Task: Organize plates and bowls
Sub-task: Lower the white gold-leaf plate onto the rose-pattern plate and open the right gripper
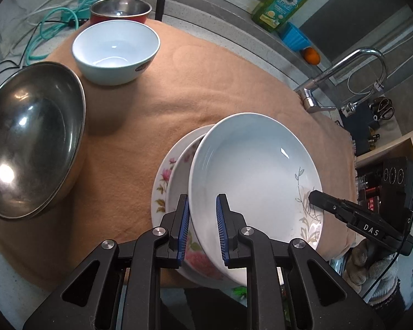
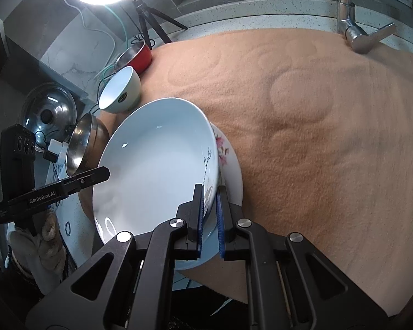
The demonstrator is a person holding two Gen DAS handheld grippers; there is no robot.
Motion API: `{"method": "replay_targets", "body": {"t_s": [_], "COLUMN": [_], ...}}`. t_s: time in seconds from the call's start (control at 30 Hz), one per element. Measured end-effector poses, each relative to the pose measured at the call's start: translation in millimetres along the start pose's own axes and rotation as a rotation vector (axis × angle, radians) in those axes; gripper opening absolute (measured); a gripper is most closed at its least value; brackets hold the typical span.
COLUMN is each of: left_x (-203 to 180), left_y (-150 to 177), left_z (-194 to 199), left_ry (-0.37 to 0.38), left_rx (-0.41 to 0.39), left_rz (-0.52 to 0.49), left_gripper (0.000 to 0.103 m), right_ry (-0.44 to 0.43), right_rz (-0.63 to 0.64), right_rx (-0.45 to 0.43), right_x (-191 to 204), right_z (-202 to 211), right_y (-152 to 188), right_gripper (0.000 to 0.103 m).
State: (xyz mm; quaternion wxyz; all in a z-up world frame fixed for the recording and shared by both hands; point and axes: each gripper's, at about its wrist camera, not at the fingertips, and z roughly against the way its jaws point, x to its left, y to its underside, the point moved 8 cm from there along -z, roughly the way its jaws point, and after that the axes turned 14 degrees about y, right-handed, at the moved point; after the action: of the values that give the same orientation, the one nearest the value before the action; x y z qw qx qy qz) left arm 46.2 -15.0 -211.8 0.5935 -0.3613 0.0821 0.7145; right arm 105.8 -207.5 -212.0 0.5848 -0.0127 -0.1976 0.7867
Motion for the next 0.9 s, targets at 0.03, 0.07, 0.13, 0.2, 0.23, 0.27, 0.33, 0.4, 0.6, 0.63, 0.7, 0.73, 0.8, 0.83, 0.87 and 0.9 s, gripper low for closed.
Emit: {"method": "replay_targets", "body": {"t_s": [0.03,0.07,0.13,0.2,0.23,0.27,0.33,0.4,0.6,0.63,0.7,0.73,0.8,0.83,0.87,0.9], "left_x": [0.9,1.5,3.0,4.4,5.8,6.6,7.8,8.2,11.8,12.1,12.6,12.5,12.8,12.7,12.6,13.0], "left_y": [1.0,1.6,2.8,4.1,5.4,6.0,7.0,7.9,9.2,9.4,9.5,9.4,9.5,9.5,9.5,9.4], "left_z": [0.7,1.2,2.0,3.2,4.0,4.0,3.5,2.2,-0.6,-0.8,-1.2,-1.6,-1.9,-1.9,-1.8,-2.1], "left_ry": [-0.001,-0.003,-0.005,-0.008,-0.010,-0.011,-0.012,-0.016,-0.023,-0.023,-0.025,-0.026,-0.027,-0.028,-0.028,-0.029], "left_rx": [0.001,0.002,0.003,0.002,0.002,0.003,0.004,0.005,0.008,0.008,0.008,0.008,0.009,0.009,0.008,0.009], "left_rz": [-0.001,-0.002,-0.002,-0.002,-0.003,-0.002,-0.001,-0.003,-0.001,-0.001,-0.001,-0.001,-0.001,0.000,0.000,-0.001], "left_gripper": [0.017,0.017,0.017,0.017,0.017,0.017,0.017,0.017,0.017,0.017,0.017,0.017,0.017,0.017,0.017,0.017], "right_ry": [0.002,0.005,0.009,0.015,0.017,0.020,0.026,0.033,0.061,0.065,0.071,0.073,0.078,0.079,0.082,0.084], "right_rz": [0.004,0.008,0.016,0.026,0.029,0.032,0.040,0.048,0.074,0.078,0.082,0.084,0.088,0.089,0.091,0.094], "right_rx": [0.002,0.004,0.007,0.010,0.012,0.013,0.016,0.017,0.012,0.012,0.013,0.014,0.017,0.018,0.018,0.019], "right_x": [1.0,2.1,3.9,5.5,6.1,6.7,7.4,8.6,10.9,11.5,12.4,12.5,12.8,13.2,13.3,13.9], "right_z": [-0.7,-1.3,-2.4,-3.9,-4.4,-4.8,-5.7,-6.6,-7.9,-8.5,-9.9,-10.9,-12.3,-13.0,-13.5,-14.4], "right_y": [1.6,3.3,6.0,8.4,9.3,10.2,11.0,11.0,11.2,11.3,11.3,11.3,11.6,11.7,11.9,11.7], "right_gripper": [0.008,0.008,0.009,0.009,0.009,0.009,0.009,0.009,0.009,0.009,0.009,0.009,0.009,0.009,0.009,0.009]}}
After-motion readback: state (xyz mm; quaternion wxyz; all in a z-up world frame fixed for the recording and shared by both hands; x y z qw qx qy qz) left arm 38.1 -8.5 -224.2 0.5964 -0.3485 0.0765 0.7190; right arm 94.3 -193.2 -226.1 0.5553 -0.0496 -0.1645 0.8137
